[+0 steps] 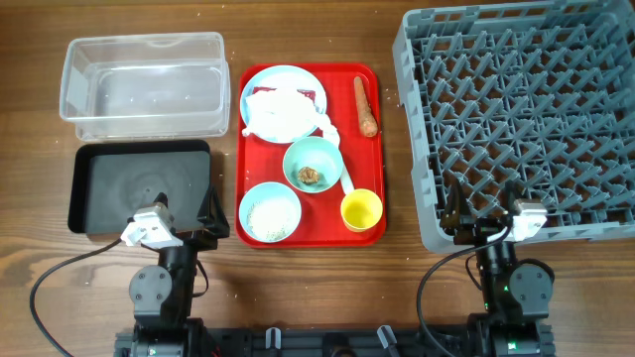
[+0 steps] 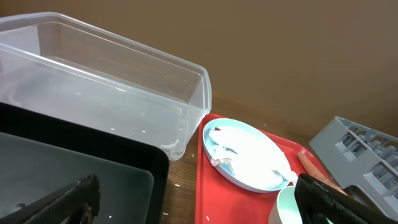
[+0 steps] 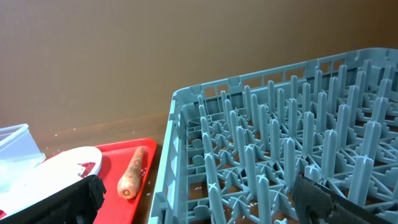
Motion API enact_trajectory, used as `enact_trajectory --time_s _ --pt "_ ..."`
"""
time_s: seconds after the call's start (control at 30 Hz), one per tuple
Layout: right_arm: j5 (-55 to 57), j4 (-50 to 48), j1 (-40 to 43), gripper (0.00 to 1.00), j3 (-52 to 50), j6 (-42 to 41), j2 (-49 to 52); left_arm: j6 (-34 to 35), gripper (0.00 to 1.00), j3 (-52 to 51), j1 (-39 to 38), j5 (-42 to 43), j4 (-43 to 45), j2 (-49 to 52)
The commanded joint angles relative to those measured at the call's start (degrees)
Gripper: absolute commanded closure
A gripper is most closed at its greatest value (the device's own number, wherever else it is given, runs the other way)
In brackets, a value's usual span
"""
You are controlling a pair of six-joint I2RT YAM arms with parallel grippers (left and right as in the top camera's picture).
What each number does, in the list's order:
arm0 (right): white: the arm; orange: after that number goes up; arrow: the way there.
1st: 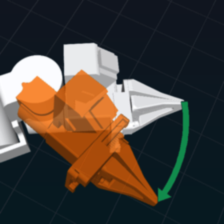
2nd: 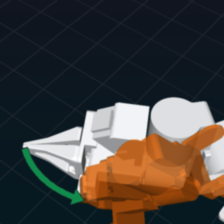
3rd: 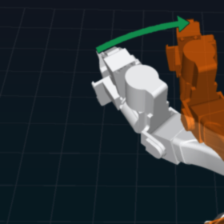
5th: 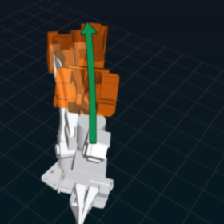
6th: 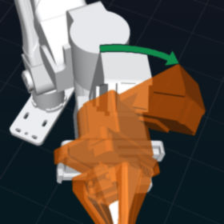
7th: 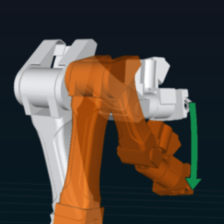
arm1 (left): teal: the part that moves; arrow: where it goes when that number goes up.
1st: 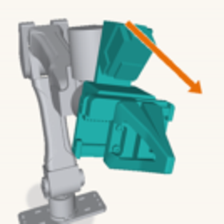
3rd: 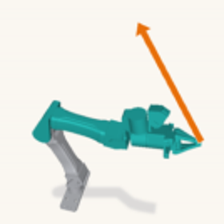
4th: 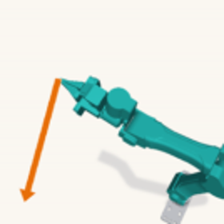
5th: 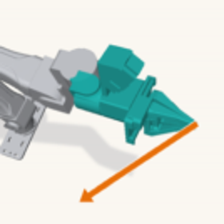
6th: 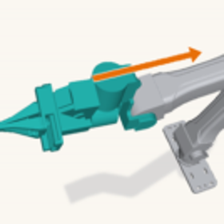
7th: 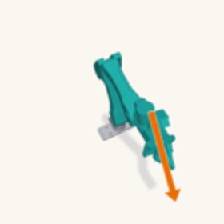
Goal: Sort waste into correct bins and load items into the dishwasher rack
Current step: 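Raise both grippers from rest toward the red tray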
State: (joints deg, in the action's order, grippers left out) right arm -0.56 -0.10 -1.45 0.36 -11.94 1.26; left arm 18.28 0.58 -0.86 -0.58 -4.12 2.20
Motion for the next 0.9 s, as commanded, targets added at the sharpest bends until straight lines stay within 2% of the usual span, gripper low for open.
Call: enact_trajectory --time_s 0.0,0.47,0.63,0.67,0.73,0.87 --pt "0.5 -0.3 0.2 0.00 -0.1 -0.4 -0.5 -1.1 0.00 -0.2 -0.3 0.1 0.0 0.1" --pt "0.5 -0.8 0.2 0.00 -0.1 -0.2 -0.5 -1.2 0.00 -0.2 -0.3 -0.1 0.0 0.1" --pt "-0.8 -8.6 0.2 0.00 0.0 -4.8 -0.5 -1.2 0.00 -0.2 -0.3 1.9 2.9 0.1" --pt "-4.7 -13.4 0.2 0.00 0.0 -3.0 -0.5 -1.4 0.00 -0.2 -0.3 4.7 6.7 0.1" --pt "-8.3 -16.3 0.2 0.00 1.5 2.5 -0.5 -1.6 0.00 -0.1 -0.3 5.3 12.2 0.1" --pt "-8.3 -15.5 0.2 0.00 7.3 9.0 0.3 -3.8 0.00 4.8 -0.3 5.2 12.3 0.4"
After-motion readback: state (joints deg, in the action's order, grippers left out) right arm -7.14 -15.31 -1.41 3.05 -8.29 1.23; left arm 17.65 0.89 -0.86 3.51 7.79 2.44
